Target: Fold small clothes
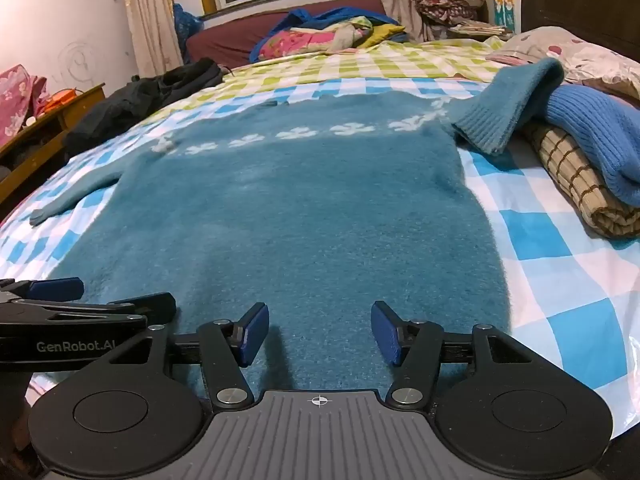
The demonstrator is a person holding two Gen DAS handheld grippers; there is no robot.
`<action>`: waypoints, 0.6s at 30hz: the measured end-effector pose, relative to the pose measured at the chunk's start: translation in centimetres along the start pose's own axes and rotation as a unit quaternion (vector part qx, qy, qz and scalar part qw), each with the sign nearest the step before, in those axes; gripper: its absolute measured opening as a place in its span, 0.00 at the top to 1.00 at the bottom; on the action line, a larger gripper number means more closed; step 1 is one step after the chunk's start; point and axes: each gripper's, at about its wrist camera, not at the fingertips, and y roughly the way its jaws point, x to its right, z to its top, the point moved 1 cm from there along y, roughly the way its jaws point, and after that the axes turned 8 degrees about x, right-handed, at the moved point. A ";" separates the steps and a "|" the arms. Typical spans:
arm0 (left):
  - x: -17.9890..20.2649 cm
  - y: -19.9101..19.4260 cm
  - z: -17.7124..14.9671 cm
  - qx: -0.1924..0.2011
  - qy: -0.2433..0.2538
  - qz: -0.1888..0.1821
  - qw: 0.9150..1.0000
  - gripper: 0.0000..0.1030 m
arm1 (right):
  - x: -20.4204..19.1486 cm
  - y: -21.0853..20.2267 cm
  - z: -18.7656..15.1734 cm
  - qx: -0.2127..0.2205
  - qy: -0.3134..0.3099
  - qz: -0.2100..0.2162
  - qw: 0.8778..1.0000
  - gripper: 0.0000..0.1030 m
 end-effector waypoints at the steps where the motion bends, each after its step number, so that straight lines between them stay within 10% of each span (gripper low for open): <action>1: 0.0 0.0 0.0 0.002 0.000 0.000 1.000 0.00 | 0.0 0.0 0.0 -0.001 -0.001 -0.001 1.000 0.45; 18: -0.1 0.6 -0.4 -0.021 -0.015 -0.006 1.000 0.00 | -0.1 0.3 -0.2 -0.004 -0.009 -0.004 1.000 0.44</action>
